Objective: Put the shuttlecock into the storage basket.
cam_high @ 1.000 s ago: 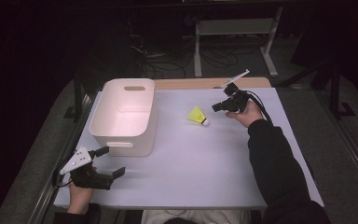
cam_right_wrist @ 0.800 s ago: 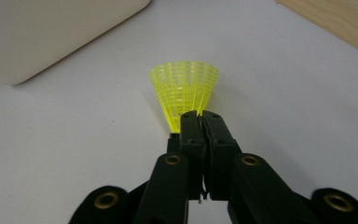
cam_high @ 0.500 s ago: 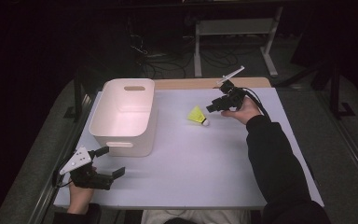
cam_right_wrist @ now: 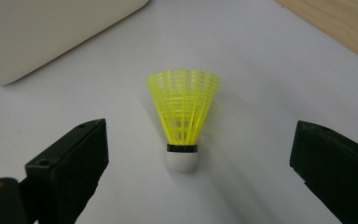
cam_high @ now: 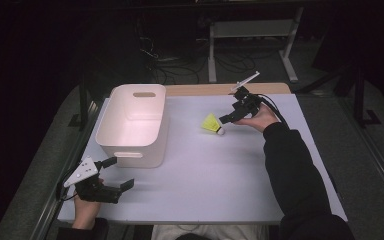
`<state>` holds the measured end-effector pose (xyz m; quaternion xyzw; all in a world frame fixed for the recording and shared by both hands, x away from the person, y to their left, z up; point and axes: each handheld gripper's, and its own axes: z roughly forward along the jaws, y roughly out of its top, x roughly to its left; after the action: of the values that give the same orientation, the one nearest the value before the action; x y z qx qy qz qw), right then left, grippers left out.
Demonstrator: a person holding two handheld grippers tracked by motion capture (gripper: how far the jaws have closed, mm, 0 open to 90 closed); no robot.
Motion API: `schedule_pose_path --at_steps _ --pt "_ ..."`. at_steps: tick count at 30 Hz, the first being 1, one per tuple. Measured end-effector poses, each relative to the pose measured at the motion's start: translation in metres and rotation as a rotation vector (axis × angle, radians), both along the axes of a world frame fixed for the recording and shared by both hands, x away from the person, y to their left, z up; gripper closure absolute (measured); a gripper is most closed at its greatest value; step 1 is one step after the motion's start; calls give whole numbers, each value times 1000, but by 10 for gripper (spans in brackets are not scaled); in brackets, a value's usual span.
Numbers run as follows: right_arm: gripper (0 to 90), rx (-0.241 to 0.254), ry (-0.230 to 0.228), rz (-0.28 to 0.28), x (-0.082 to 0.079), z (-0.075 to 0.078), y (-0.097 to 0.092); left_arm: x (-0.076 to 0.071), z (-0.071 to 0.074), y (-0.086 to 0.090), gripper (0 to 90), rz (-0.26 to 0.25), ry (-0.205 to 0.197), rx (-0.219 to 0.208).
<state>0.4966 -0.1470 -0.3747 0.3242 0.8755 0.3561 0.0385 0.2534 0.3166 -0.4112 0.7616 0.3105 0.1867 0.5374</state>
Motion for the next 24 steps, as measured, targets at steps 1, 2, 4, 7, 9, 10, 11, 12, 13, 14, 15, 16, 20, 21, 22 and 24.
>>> schedule_pose_path --at_steps 1,2,4,7,9,10,11,12,13,14,15,16,20,21,22,24 --pt "29 -1 1 0 1 -1 0 0 0 0 0 0 0 0" --pt "18 -3 4 -4 2 -3 0 0 0 0 0 0 0 0" --pt "11 -4 15 0 3 -7 1 0 0 0 0 -1 0 1" --pt "9 -12 29 8 5 -11 3 0 0 0 0 -2 0 1" --pt "5 -25 45 16 6 -17 6 0 0 0 0 -3 0 0" --pt "6 -29 50 25 6 -19 8 0 0 0 0 -3 0 0" --pt "6 -32 53 27 6 -20 9 0 0 0 0 -3 0 0" --pt "6 -38 53 30 6 -21 10 0 0 0 0 -4 1 0" --pt "6 -41 48 35 6 -22 11 0 0 0 0 -4 0 -1" --pt "6 -41 52 37 6 -23 12 0 0 0 0 -4 0 0" --pt "6 -38 53 39 6 -24 13 0 0 0 0 -4 0 0" --pt "6 -40 55 44 7 -25 14 0 0 0 0 -4 1 0" --pt "8 -54 66 50 8 -31 17 0 0 0 0 -4 1 -1" --pt "8 -59 66 54 8 -32 17 0 0 0 0 -4 1 -1" --pt "8 -60 66 56 9 -34 18 0 0 0 0 -4 1 -1" --pt "9 -64 66 59 9 -36 20 0 0 0 0 -4 1 -1"
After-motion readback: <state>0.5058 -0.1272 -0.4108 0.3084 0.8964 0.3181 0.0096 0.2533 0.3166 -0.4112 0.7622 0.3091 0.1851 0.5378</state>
